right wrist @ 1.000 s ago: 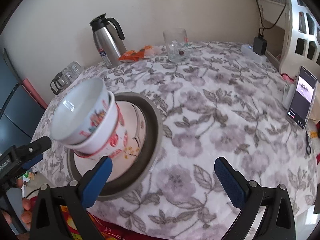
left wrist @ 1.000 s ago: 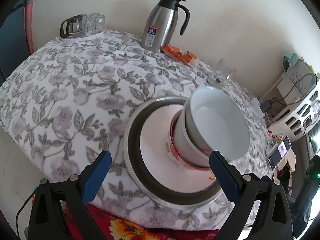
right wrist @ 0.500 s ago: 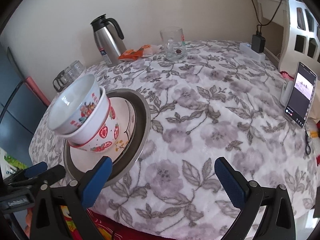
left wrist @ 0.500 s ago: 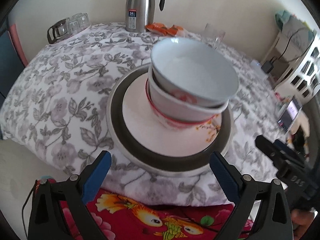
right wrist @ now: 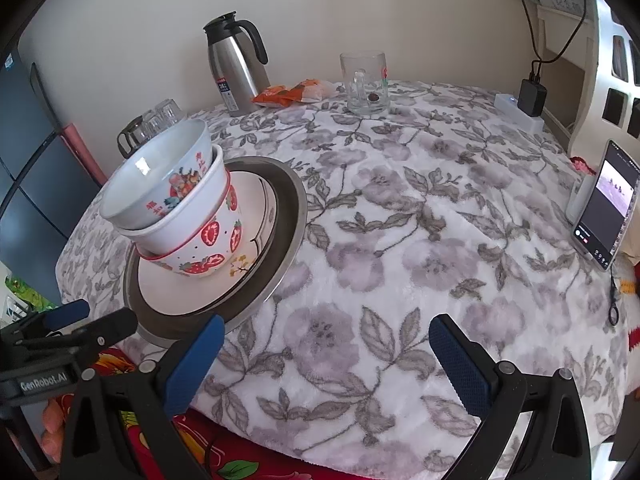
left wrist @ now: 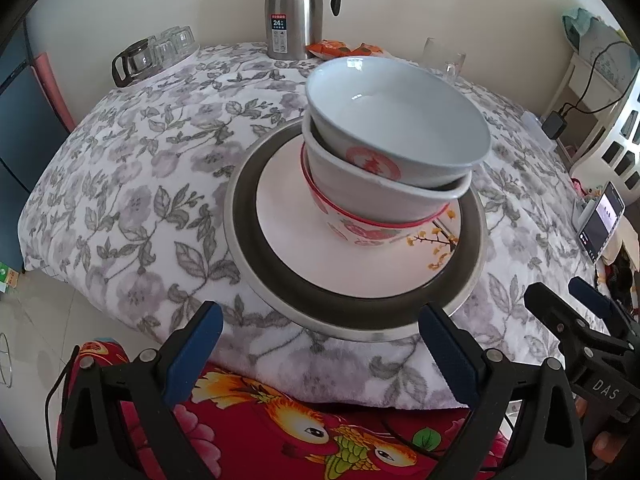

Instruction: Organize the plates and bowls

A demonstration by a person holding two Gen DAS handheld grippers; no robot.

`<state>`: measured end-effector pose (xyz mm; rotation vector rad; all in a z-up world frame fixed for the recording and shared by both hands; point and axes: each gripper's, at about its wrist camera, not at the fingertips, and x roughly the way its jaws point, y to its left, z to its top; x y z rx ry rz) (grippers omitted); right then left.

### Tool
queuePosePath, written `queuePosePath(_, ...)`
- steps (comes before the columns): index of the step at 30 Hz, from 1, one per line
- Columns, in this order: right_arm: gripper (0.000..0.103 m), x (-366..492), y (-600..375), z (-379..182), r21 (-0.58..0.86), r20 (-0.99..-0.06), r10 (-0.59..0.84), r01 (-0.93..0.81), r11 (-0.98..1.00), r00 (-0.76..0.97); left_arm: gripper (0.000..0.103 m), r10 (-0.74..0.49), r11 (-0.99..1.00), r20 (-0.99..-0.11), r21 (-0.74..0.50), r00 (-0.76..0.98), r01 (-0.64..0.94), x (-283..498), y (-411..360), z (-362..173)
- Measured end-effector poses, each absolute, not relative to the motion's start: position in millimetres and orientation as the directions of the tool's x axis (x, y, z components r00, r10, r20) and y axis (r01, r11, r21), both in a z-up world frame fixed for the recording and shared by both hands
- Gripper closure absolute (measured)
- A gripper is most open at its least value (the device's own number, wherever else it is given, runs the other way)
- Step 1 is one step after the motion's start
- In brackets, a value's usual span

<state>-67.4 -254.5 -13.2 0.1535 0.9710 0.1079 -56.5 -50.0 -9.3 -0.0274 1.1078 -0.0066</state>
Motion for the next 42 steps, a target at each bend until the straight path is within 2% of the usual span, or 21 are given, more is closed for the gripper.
queuePosePath(42, 0.0, -65.8, -248.5, -17.7, 0.147, -0.826, 0.145, -0.04, 0.988, 0.544, 0.005, 0.03, 0.999, -0.896, 0.01, 0.443, -0.049, -57.1, -49.9, -15.5)
